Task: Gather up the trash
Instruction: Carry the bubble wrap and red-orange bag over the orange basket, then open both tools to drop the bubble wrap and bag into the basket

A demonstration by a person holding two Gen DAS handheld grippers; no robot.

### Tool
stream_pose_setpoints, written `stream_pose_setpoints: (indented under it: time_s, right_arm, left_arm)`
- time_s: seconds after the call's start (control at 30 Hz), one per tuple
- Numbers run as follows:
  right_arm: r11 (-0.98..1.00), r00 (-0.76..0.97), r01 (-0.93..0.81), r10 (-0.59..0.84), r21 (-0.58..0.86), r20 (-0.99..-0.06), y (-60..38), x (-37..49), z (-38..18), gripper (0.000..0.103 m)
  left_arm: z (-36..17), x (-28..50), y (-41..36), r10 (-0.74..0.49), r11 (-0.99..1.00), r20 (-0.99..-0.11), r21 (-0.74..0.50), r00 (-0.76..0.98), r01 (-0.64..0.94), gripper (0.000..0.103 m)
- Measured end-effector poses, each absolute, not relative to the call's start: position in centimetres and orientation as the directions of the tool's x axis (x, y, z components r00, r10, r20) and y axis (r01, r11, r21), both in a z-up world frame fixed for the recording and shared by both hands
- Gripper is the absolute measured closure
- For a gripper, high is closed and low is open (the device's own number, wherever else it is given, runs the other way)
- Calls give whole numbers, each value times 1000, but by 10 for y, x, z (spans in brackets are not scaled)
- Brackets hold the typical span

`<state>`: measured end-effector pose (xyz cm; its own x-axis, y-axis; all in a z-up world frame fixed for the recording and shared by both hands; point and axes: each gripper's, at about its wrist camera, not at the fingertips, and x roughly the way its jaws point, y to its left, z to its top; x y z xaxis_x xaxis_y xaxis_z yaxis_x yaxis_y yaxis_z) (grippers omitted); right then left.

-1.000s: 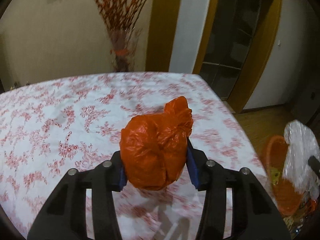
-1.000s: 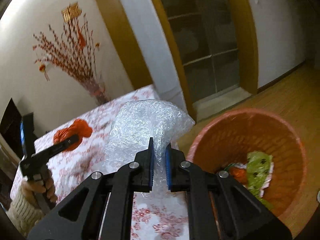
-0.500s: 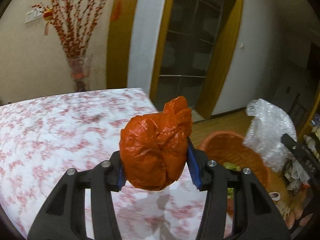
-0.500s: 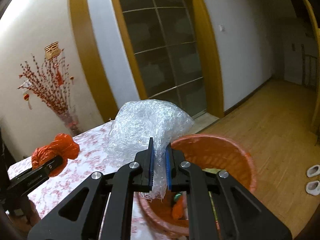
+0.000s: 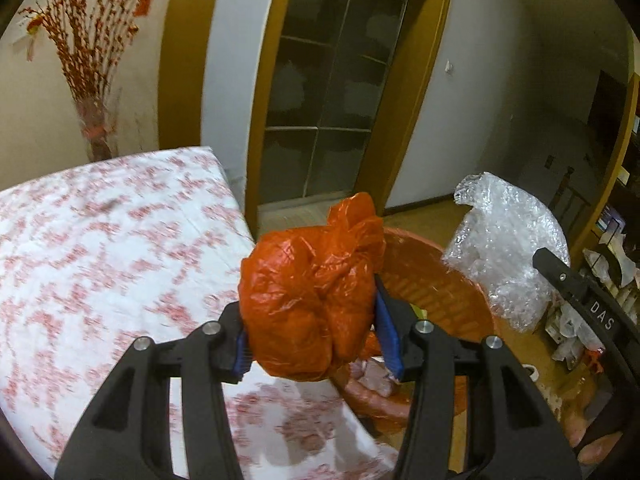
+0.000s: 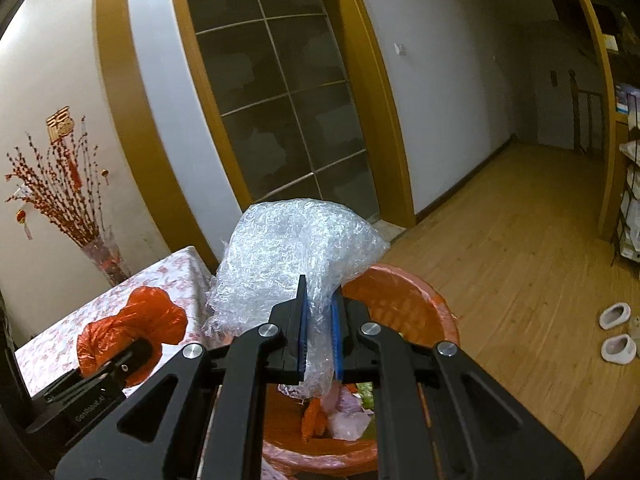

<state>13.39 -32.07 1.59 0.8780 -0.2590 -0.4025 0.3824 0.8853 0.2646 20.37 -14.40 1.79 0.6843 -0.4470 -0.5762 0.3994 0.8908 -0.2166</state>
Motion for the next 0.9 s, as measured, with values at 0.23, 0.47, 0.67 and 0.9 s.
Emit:
stream_pose_setpoints:
  time_s: [0.23,0.47,0.67,0.9]
  right_arm:
    - [866,866,398,-245,303,-436,-336,138,1,93]
    - [863,863,391,-222,321,-454,-341,139,-12,93]
    - [848,858,403,-219,344,-465,-354,140,-21,93]
    - [842,854,406,-211,355,-476,-360,143,-26,93]
  left_arm:
    - [2,208,-160,-469,881,-596,-264,652,393,53]
    - [-9,216,-176,-467,880,-622,-258,628,399,53]
    - [-17,221,-192,-479,870,-636,-256,604,420,53]
    - [-27,230,-205,-478,868,-654,-247,587,431,53]
